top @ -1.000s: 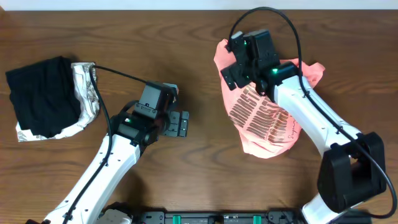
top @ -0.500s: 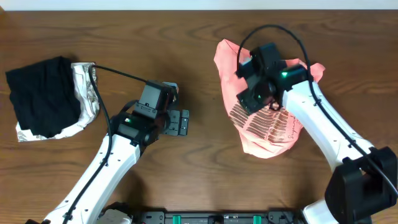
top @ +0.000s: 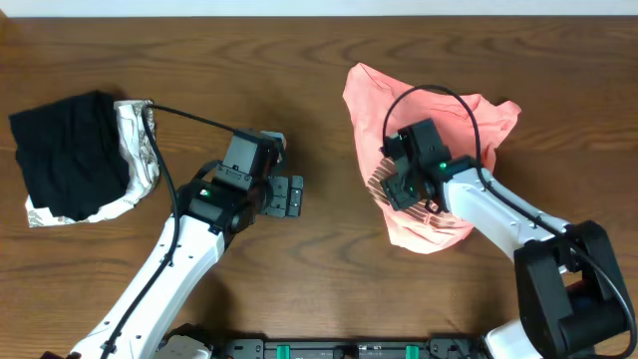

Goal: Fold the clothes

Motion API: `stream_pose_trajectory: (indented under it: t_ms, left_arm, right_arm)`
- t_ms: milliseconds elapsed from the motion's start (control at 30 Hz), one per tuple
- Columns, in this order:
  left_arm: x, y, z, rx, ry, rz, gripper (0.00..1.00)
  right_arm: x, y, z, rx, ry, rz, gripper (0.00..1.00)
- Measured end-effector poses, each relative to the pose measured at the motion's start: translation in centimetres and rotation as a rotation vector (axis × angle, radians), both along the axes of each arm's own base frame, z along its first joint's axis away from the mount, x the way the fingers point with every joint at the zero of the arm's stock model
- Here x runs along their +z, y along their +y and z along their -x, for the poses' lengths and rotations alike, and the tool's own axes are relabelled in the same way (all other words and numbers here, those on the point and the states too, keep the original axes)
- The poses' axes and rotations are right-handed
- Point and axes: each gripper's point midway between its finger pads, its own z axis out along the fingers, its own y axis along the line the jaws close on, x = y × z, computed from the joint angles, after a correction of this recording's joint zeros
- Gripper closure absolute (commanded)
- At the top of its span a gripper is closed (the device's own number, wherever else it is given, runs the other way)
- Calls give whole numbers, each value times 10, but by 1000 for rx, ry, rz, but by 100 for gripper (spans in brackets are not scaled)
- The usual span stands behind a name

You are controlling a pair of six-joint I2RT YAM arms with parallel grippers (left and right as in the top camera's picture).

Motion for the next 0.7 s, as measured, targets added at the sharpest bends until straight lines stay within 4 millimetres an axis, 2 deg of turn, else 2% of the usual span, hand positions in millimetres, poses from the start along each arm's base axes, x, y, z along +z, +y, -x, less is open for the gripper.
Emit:
stream_pose_trajectory:
  t_ms: [67, 133, 167, 300, 333, 367, 400, 467, 567, 700]
  left_arm:
    - [0, 0, 0, 0, 0, 0, 8]
    - [0, 0, 0, 0, 0, 0, 8]
    - [0, 0, 0, 0, 0, 0, 8]
    - [0, 0, 0, 0, 0, 0, 8]
    - [0, 0, 0, 0, 0, 0, 8]
    - [0, 0, 0, 0, 0, 0, 8]
    - [0, 0, 0, 0, 0, 0, 8]
    - [0, 0, 0, 0, -1, 0, 8]
    - [1, -1, -2, 0, -9, 4, 8]
    - [11, -7, -16, 0, -78, 34, 8]
  right_arm:
    - [-8, -6, 9, -35, 27, 14, 30]
    - [-17, -13, 26, -73, 92, 27, 29]
    - [-17, -14, 27, -78, 95, 28, 30]
    - [-21, -18, 62, -114, 239, 23, 32]
    - [-21, -19, 71, -123, 274, 24, 34]
    - [-20, -20, 80, -131, 309, 23, 41]
    - [-20, -22, 92, -139, 357, 24, 44]
    - [-20, -22, 104, -158, 403, 15, 38]
    - [-19, -18, 108, -175, 426, -13, 37]
    - [-18, -15, 110, -185, 439, -33, 36]
